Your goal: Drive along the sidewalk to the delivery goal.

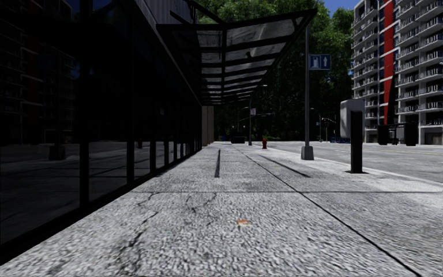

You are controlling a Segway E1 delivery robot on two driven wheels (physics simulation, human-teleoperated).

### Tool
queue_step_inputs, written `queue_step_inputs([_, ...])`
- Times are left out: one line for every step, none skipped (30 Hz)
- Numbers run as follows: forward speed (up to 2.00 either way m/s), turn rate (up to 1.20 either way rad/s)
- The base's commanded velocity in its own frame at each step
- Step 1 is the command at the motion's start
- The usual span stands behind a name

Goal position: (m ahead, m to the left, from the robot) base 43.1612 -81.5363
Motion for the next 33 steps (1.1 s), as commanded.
queue_step_inputs([2.0,0.0])
queue_step_inputs([2.0,0.0])
queue_step_inputs([2.0,0.0])
queue_step_inputs([2.0,0.0])
queue_step_inputs([2.0,0.0])
queue_step_inputs([2.0,0.0])
queue_step_inputs([2.0,0.0])
queue_step_inputs([2.0,0.0])
queue_step_inputs([2.0,0.0])
queue_step_inputs([2.0,0.0])
queue_step_inputs([2.0,0.0])
queue_step_inputs([2.0,0.0])
queue_step_inputs([2.0,0.0])
queue_step_inputs([2.0,0.0])
queue_step_inputs([2.0,0.0])
queue_step_inputs([2.0,0.0])
queue_step_inputs([2.0,0.0])
queue_step_inputs([2.0,0.0])
queue_step_inputs([2.0,0.0])
queue_step_inputs([2.0,0.0])
queue_step_inputs([2.0,0.0])
queue_step_inputs([2.0,0.0])
queue_step_inputs([2.0,0.0])
queue_step_inputs([2.0,0.0])
queue_step_inputs([2.0,0.0])
queue_step_inputs([2.0,0.0])
queue_step_inputs([2.0,0.0])
queue_step_inputs([2.0,0.0])
queue_step_inputs([2.0,0.0])
queue_step_inputs([2.0,0.0])
queue_step_inputs([2.0,0.0])
queue_step_inputs([2.0,0.0])
queue_step_inputs([2.0,0.0])
